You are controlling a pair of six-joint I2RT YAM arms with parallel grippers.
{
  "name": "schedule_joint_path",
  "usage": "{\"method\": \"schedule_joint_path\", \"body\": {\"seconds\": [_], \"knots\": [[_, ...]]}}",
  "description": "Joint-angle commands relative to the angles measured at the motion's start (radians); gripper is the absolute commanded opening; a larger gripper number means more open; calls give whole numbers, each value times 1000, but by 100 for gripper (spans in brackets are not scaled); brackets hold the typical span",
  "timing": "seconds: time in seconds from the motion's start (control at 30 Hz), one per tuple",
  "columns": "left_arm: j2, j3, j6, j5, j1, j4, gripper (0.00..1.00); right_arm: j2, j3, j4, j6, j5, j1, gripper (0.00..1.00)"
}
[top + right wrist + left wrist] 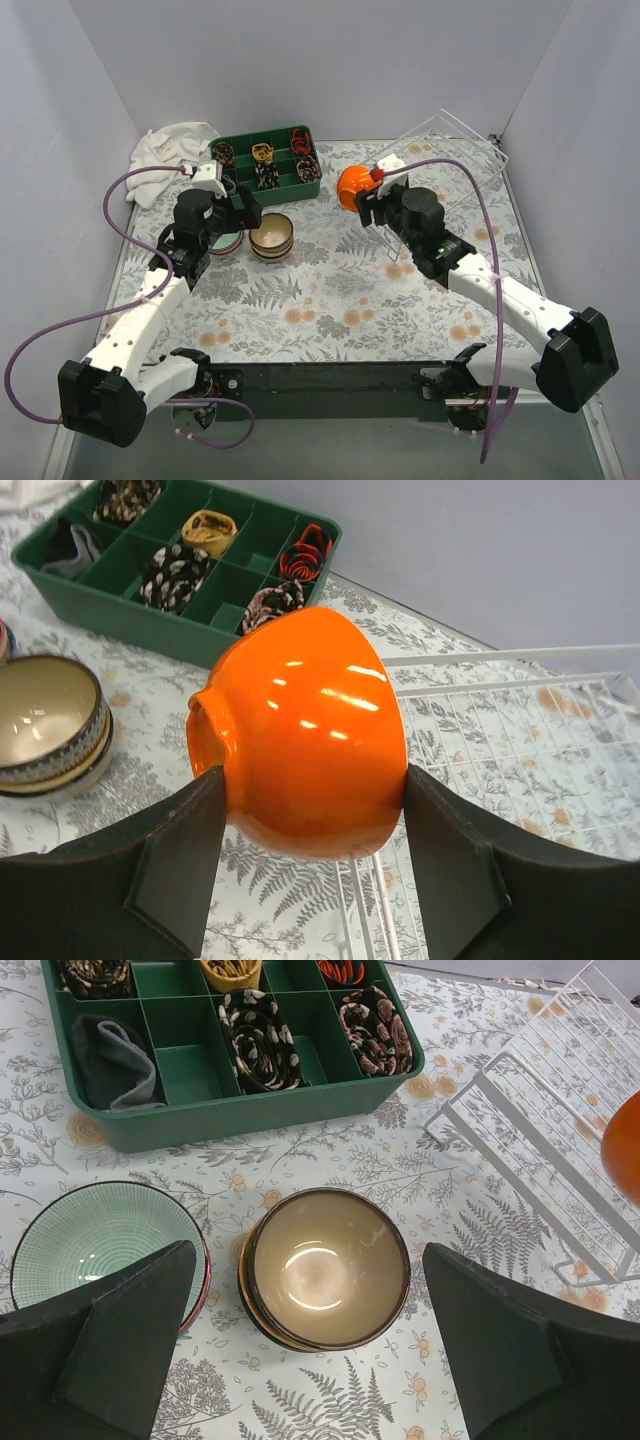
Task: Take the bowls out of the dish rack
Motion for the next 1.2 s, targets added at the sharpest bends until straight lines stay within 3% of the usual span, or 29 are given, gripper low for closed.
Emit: {"method": "schedule_joint_path", "body": {"seconds": [0.0, 0.17, 0.5, 0.6, 0.63, 0.67, 0.73, 0.77, 1.17], "knots": [[3, 7, -6, 65, -3, 5, 98, -25, -24, 106, -284, 204, 157, 45], [15, 17, -35, 171, -3, 5, 98, 29, -66, 179, -493, 399, 335, 45], [30, 18, -87, 295, -3, 9, 98, 190, -218, 610, -884, 684, 592, 46], [33, 27, -128, 327, -5, -23, 98, 266, -264, 892, -1114, 770, 651, 46], [36, 30, -139, 343, -5, -32, 98, 318, -273, 1089, -1181, 779, 664, 46], [36, 33, -154, 367, -6, -40, 98, 349, -281, 1176, -1320, 790, 687, 45], [47, 53, -174, 381, -20, -72, 98, 447, -285, 1430, -1442, 808, 702, 43], [50, 58, -180, 381, -26, -83, 98, 480, -281, 1474, -1507, 816, 714, 43], [203, 191, -217, 289, -221, -256, 98, 547, -255, 1474, -1561, 839, 810, 43]]}}
